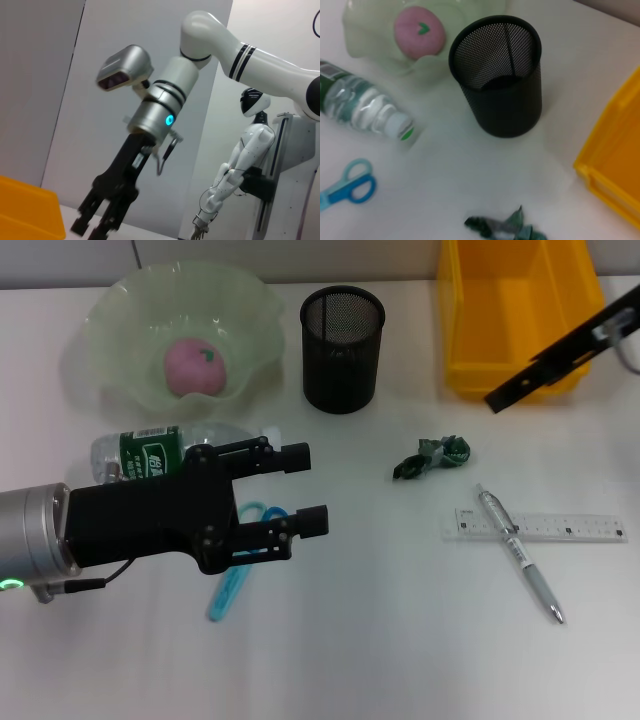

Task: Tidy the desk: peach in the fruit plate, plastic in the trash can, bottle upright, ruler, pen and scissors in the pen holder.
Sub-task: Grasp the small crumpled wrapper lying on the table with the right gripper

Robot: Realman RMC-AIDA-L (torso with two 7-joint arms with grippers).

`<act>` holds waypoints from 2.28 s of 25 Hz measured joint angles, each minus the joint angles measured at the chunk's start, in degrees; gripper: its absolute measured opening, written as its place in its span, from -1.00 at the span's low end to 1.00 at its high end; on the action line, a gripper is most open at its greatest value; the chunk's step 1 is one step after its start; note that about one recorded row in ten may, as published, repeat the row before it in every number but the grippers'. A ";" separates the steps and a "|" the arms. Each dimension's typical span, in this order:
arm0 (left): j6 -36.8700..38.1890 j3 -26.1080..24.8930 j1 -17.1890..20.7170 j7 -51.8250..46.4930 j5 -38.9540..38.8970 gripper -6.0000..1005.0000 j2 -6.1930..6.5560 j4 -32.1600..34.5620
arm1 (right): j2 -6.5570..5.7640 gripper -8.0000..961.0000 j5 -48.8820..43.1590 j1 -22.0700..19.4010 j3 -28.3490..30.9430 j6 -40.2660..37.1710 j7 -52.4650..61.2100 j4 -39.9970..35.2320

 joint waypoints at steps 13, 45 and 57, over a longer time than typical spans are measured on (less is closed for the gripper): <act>-1.10 0.00 -0.84 0.05 -0.05 0.42 0.05 0.01 | 2.73 0.55 -0.06 1.97 -7.64 9.88 -7.19 9.31; -4.56 0.00 -1.99 0.05 -0.16 0.43 -0.04 0.01 | 5.76 0.44 -0.67 1.65 -9.55 21.41 -28.86 16.36; -4.76 0.00 -2.80 1.47 -0.16 0.43 0.03 0.01 | 5.82 0.37 0.44 1.74 -11.07 23.31 -28.57 17.99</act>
